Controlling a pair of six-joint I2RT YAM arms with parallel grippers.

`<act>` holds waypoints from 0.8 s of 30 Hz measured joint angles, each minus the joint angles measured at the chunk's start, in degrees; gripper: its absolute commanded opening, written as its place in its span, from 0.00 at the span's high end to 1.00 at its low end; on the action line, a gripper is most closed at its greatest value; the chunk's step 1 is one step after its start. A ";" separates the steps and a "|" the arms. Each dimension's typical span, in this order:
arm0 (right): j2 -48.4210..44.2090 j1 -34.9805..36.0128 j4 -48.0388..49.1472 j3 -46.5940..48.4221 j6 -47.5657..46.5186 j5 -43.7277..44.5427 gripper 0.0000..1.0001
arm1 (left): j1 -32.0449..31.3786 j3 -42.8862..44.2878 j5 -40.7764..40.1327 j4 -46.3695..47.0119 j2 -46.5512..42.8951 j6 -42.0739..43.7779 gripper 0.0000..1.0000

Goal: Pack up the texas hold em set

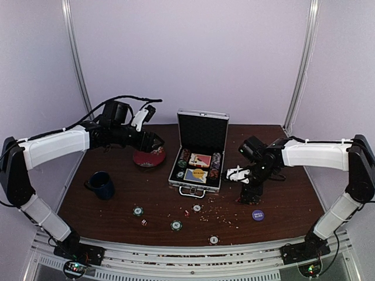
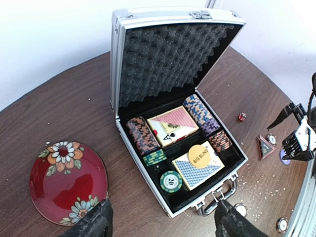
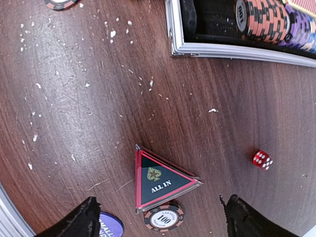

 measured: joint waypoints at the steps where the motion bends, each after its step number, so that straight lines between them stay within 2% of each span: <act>1: 0.28 -0.02 0.00 0.07 0.48 0.09 0.10 | 0.00 -0.37 -0.09 0.35 -0.15 0.26 0.25; 6: 2.36 -0.17 -0.44 0.74 3.02 0.22 0.10 | 0.00 -5.95 -0.85 1.09 -3.39 0.87 0.22; 9: 3.56 -0.57 -0.94 1.31 4.39 0.26 0.12 | 0.00 -6.64 -0.76 1.01 -4.31 0.85 0.16; 14: 7.41 -2.38 -1.51 3.65 6.16 0.35 0.12 | -0.02 -6.64 -0.55 1.31 -5.25 0.76 0.14; 24: 10.49 -5.29 -2.60 5.86 6.80 0.00 0.14 | 0.00 -6.67 0.57 1.36 -5.75 0.76 0.16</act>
